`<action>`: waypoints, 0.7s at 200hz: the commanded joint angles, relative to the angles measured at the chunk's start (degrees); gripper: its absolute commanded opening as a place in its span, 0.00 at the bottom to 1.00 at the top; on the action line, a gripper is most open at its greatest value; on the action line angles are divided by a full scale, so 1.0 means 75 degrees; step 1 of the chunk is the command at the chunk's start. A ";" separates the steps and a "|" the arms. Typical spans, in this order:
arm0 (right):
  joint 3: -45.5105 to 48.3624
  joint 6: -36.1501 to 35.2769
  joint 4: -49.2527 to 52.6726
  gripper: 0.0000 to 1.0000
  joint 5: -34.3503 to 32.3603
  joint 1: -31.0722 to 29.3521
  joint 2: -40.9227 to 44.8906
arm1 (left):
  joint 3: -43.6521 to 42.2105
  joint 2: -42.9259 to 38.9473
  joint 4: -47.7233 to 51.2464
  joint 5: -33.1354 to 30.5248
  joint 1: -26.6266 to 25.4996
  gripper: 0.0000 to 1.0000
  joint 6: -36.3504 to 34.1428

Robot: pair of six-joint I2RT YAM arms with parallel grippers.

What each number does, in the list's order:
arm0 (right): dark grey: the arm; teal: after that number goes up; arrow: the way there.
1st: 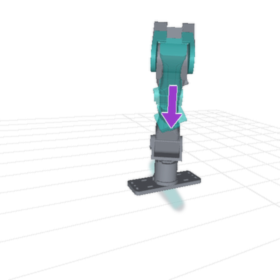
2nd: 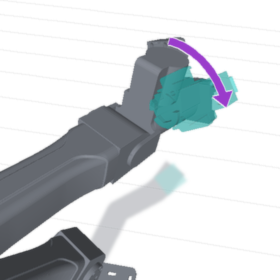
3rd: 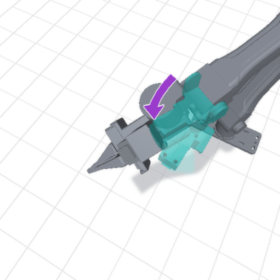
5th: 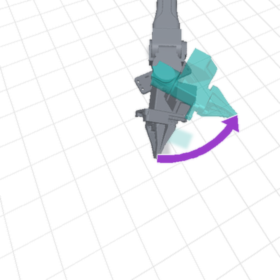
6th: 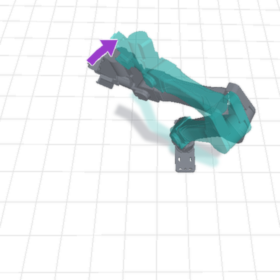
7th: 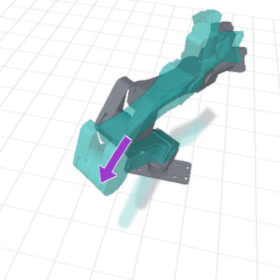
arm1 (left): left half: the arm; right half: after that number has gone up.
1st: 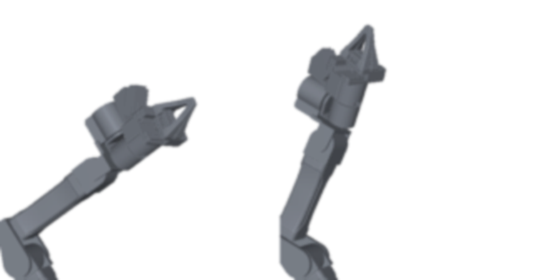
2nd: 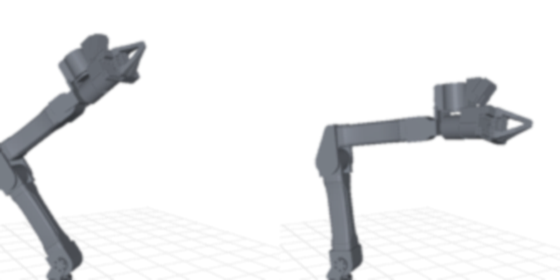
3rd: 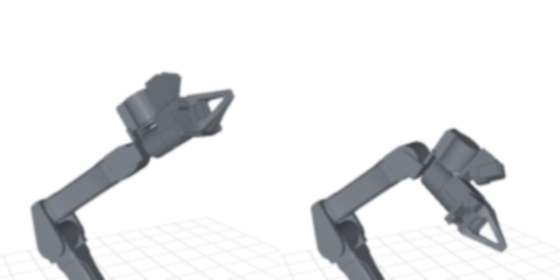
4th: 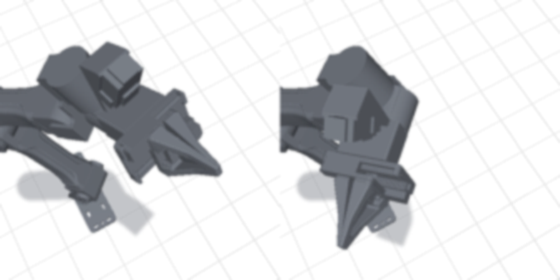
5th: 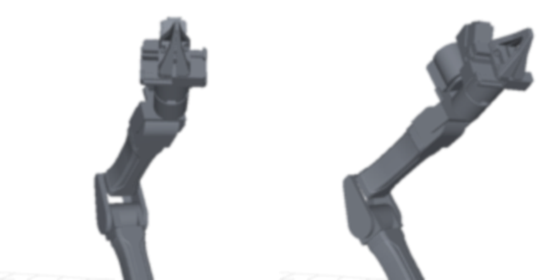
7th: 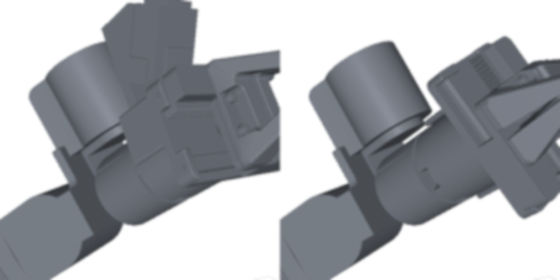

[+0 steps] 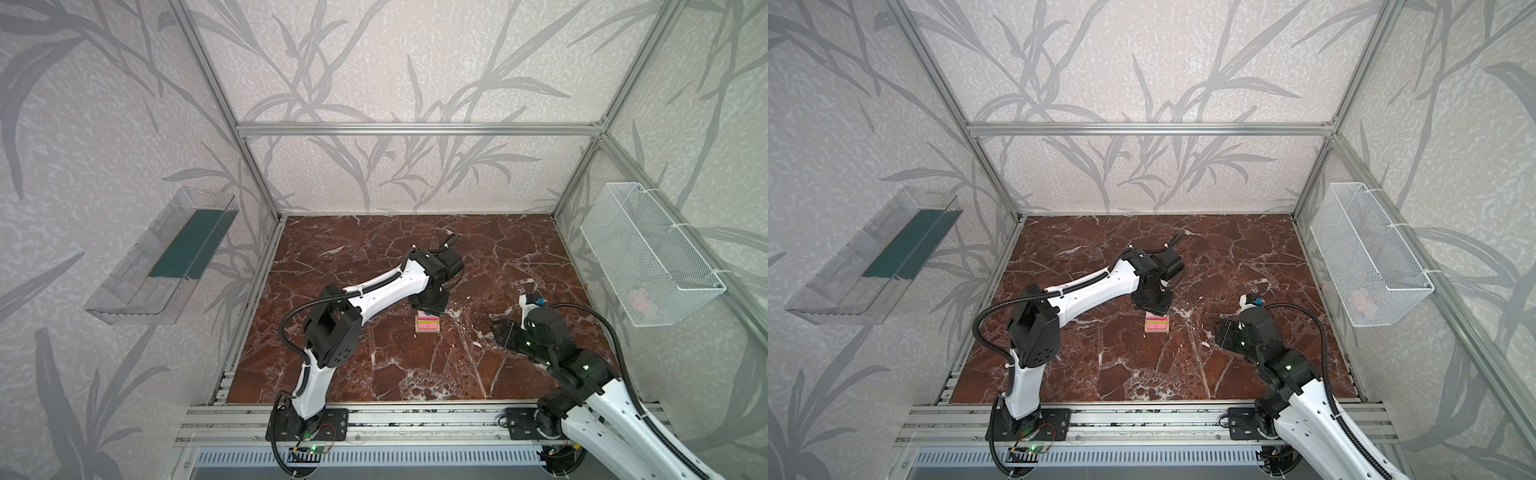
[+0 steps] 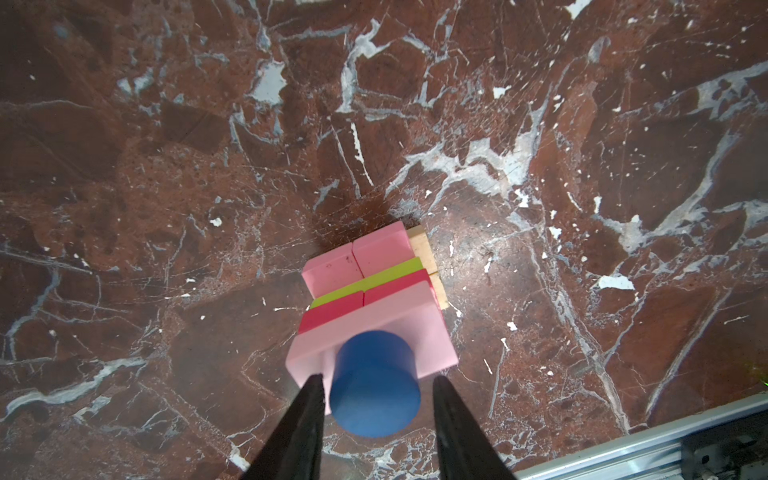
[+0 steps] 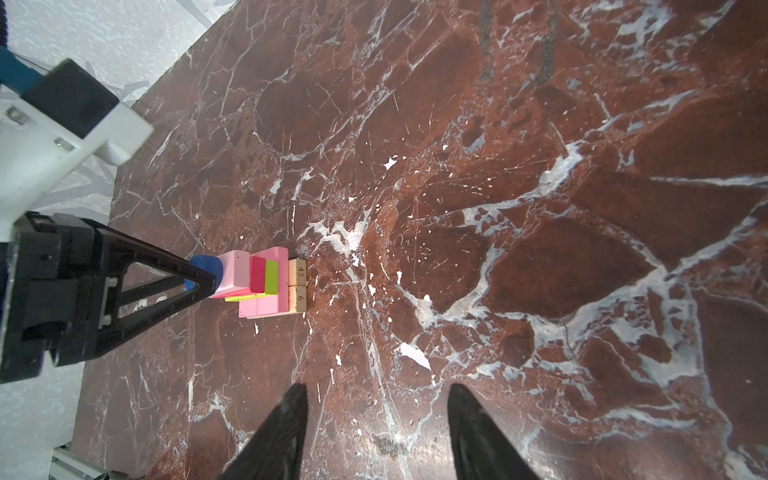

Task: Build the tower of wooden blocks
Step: 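Open the left gripper and raise it while the right arm moves toward the stack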

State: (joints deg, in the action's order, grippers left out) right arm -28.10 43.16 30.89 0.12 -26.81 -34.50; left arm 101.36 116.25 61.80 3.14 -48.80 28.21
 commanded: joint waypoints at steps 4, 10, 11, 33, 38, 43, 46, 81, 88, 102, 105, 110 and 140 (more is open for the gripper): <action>0.0080 -0.0045 -0.0251 0.56 0.0100 0.0016 -0.0107 | 0.0405 -0.0411 0.0304 0.0039 0.0014 0.43 -0.0028; 0.0070 -0.0041 -0.0263 0.56 0.0112 0.0028 -0.0139 | 0.0438 -0.0442 0.0329 0.0026 0.0014 0.43 -0.0034; 0.0070 -0.0041 -0.0263 0.56 0.0112 0.0028 -0.0139 | 0.0446 -0.0447 0.0334 0.0026 0.0014 0.43 -0.0034; 0.0032 -0.0067 -0.0358 0.56 0.0156 0.0021 -0.0267 | 0.0496 -0.0586 0.0397 -0.0030 0.0014 0.43 -0.0057; 0.0025 -0.0081 -0.0383 0.56 0.0160 0.0020 -0.0290 | 0.0496 -0.0641 0.0408 -0.0044 0.0014 0.43 -0.0058; 0.0003 -0.0084 -0.0418 0.56 0.0164 0.0023 -0.0321 | 0.0495 -0.0690 0.0408 -0.0074 0.0014 0.43 -0.0061; -0.0002 -0.0092 -0.0431 0.56 0.0170 0.0020 -0.0336 | 0.0482 -0.0727 0.0416 -0.0087 0.0014 0.43 -0.0058; -0.0292 -0.0303 -0.0751 0.48 0.0308 0.0016 -0.0850 | 0.0290 -0.1306 0.0326 -0.0226 0.0017 0.39 0.0001; -0.0361 -0.0365 -0.0865 0.43 0.0374 0.0022 -0.1005 | 0.0171 -0.1481 0.0247 -0.0225 0.0025 0.38 0.0011; -0.0481 -0.0420 -0.1148 0.36 0.0514 0.0030 -0.1351 | -0.0165 -0.1889 0.0028 -0.0242 0.0026 0.37 0.0064; -0.0500 -0.0429 -0.1231 0.34 0.0576 0.0029 -0.1432 | -0.0256 -0.1993 -0.0019 -0.0251 0.0031 0.37 0.0079; -0.0507 -0.0444 -0.1415 0.33 0.0666 0.0024 -0.1567 | -0.0398 -0.2149 -0.0112 -0.0272 0.0035 0.37 0.0110; -0.0935 -0.0691 -0.2090 0.32 0.1065 0.0022 -0.2652 | -0.1615 -0.3167 -0.0875 -0.0405 0.0061 0.37 0.0361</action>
State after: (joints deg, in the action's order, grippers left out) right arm -31.22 40.40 21.10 5.04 -26.81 -49.50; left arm 94.89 97.89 59.02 2.04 -48.73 28.99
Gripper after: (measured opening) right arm 0.318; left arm 0.371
